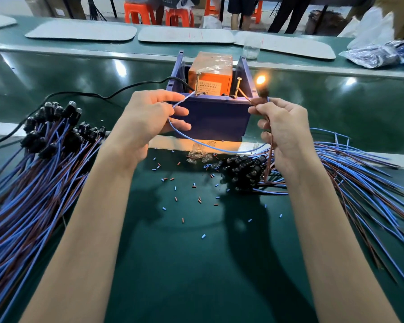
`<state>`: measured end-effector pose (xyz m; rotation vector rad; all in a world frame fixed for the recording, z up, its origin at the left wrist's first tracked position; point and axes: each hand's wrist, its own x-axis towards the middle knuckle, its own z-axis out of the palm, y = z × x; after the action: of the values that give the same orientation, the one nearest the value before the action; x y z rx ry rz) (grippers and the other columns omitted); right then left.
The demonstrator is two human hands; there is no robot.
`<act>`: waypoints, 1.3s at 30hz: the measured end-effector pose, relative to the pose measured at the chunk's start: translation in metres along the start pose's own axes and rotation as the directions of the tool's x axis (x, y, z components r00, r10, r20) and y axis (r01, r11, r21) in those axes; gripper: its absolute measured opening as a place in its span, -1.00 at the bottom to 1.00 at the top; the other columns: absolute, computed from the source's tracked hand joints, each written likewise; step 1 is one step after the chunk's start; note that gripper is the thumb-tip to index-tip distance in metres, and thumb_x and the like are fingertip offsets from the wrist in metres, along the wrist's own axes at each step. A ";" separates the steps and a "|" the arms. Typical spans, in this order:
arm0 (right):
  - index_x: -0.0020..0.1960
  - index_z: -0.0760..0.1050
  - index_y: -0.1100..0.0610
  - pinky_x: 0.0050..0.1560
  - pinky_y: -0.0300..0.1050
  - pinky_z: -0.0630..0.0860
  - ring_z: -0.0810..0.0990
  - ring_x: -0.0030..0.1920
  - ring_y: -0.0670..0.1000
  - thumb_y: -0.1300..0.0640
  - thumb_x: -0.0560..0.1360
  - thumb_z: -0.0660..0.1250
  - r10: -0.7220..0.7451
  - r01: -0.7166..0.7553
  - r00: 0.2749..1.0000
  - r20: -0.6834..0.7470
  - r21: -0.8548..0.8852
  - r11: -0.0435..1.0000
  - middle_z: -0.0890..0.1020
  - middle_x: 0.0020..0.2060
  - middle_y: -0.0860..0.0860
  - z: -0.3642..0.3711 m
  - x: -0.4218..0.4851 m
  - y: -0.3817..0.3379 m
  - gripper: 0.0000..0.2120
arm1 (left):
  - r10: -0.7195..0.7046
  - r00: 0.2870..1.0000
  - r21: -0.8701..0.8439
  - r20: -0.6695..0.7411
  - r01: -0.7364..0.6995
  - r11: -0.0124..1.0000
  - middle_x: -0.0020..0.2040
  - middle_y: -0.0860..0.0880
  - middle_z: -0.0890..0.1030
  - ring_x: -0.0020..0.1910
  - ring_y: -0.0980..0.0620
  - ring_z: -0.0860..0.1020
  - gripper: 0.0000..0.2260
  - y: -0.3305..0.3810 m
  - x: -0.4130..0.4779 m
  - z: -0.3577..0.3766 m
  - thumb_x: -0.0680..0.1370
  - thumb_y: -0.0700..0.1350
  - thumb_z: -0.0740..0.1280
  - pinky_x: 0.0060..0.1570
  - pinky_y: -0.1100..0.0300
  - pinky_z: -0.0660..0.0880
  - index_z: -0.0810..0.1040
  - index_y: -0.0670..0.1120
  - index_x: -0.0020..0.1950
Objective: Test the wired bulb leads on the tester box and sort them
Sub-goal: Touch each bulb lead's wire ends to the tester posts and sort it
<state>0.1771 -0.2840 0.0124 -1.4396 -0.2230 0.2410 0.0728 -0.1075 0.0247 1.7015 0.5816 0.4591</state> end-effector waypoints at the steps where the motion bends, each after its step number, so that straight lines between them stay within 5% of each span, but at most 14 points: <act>1: -0.15 0.59 0.12 -0.58 -0.37 0.18 0.29 -0.50 -0.17 0.35 0.49 0.21 0.000 0.000 1.000 0.002 -0.002 1.000 0.61 -0.33 -0.03 0.000 0.000 0.000 -0.78 | 0.000 1.000 0.001 0.001 0.000 1.000 -0.16 -0.04 0.62 -0.42 0.09 0.64 -0.70 0.000 0.000 0.000 0.57 -0.37 0.11 -0.28 0.33 0.56 0.56 -0.09 0.08; 28: -0.16 0.58 0.13 -0.59 -0.38 0.17 0.25 -0.52 -0.17 0.34 0.51 0.21 0.015 -0.015 1.000 0.009 -0.014 1.000 0.61 -0.34 -0.03 0.003 -0.004 -0.004 -0.78 | 0.003 0.999 0.002 0.041 -0.003 1.000 -0.15 -0.06 0.62 -0.44 0.09 0.63 -0.69 0.003 -0.004 0.004 0.57 -0.37 0.11 -0.31 0.34 0.55 0.56 -0.07 0.02; 35: -0.21 0.61 0.11 -0.60 -0.37 0.12 0.23 -0.51 -0.15 0.30 0.51 0.22 0.018 -0.017 0.993 0.115 -0.012 1.000 0.61 -0.39 -0.06 0.001 -0.004 -0.006 -0.76 | -0.012 0.994 -0.021 0.108 0.014 1.000 -0.22 -0.04 0.62 -0.45 0.08 0.63 -0.70 0.011 -0.010 0.004 0.57 -0.39 0.12 -0.35 0.34 0.55 0.58 -0.10 -0.04; 39: -0.24 0.64 0.09 -0.51 -0.39 0.25 0.37 -0.42 -0.16 0.22 0.54 0.29 -0.021 0.025 0.993 0.119 -0.030 0.999 0.63 -0.33 -0.05 0.001 -0.007 -0.011 -0.77 | -0.028 0.984 -0.048 0.175 0.037 0.998 -0.29 0.03 0.67 -0.38 0.05 0.67 -0.75 0.014 -0.013 0.009 0.59 -0.36 0.14 -0.32 0.35 0.56 0.56 -0.10 -0.02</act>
<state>0.1703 -0.2860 0.0231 -1.4547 -0.3416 0.3059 0.0692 -0.1247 0.0369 1.6617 0.4655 0.2954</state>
